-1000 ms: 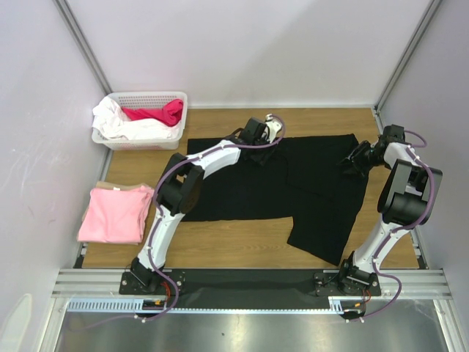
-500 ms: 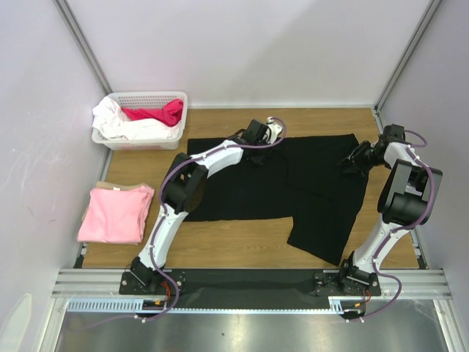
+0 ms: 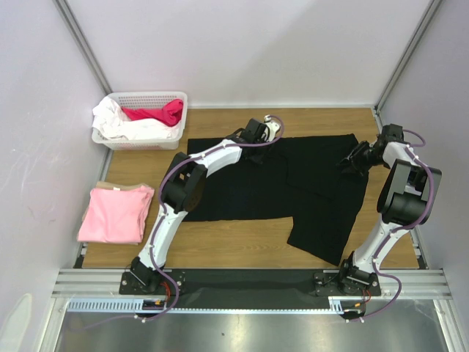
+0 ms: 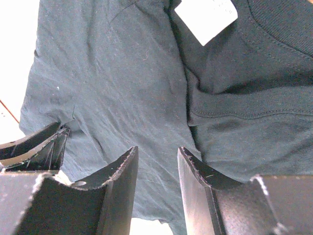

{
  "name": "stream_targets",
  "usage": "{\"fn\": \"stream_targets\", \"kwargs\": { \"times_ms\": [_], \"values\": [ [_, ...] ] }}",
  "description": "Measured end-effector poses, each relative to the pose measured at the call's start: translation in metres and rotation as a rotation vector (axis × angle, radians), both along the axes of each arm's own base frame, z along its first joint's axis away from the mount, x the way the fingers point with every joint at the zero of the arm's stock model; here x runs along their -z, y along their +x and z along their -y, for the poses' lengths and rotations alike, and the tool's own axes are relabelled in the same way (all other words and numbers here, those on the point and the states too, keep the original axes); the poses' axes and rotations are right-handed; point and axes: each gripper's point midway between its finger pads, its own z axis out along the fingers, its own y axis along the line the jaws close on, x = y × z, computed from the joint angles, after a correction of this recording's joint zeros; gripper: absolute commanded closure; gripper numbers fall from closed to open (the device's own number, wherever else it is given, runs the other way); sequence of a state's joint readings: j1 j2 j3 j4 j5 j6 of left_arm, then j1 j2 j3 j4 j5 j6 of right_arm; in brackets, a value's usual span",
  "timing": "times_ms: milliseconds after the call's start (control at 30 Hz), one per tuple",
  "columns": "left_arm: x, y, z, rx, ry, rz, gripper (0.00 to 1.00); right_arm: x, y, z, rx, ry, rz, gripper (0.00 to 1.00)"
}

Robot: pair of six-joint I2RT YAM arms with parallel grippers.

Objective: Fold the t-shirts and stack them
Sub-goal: Fold the tshirt

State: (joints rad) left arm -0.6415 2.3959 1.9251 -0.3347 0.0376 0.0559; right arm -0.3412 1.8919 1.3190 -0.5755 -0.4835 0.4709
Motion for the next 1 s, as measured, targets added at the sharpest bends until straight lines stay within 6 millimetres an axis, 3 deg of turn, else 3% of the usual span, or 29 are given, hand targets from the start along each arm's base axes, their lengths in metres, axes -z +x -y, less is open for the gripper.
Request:
{"fn": "stream_targets", "kwargs": {
  "times_ms": [533, 767, 1000],
  "values": [
    [-0.002, 0.004, -0.001, -0.029, -0.016, 0.001, 0.49, 0.0, 0.0, -0.001, -0.002, 0.0, 0.0, 0.57],
    [-0.014, 0.013, 0.0, -0.041, -0.037, 0.023, 0.5, 0.0, 0.0, -0.002, -0.005, 0.0, -0.001, 0.57],
    [-0.013, 0.013, -0.002, -0.044, -0.032, 0.016, 0.51, -0.001, 0.0, -0.002, -0.006, 0.0, -0.002, 0.57]
  ]
}}
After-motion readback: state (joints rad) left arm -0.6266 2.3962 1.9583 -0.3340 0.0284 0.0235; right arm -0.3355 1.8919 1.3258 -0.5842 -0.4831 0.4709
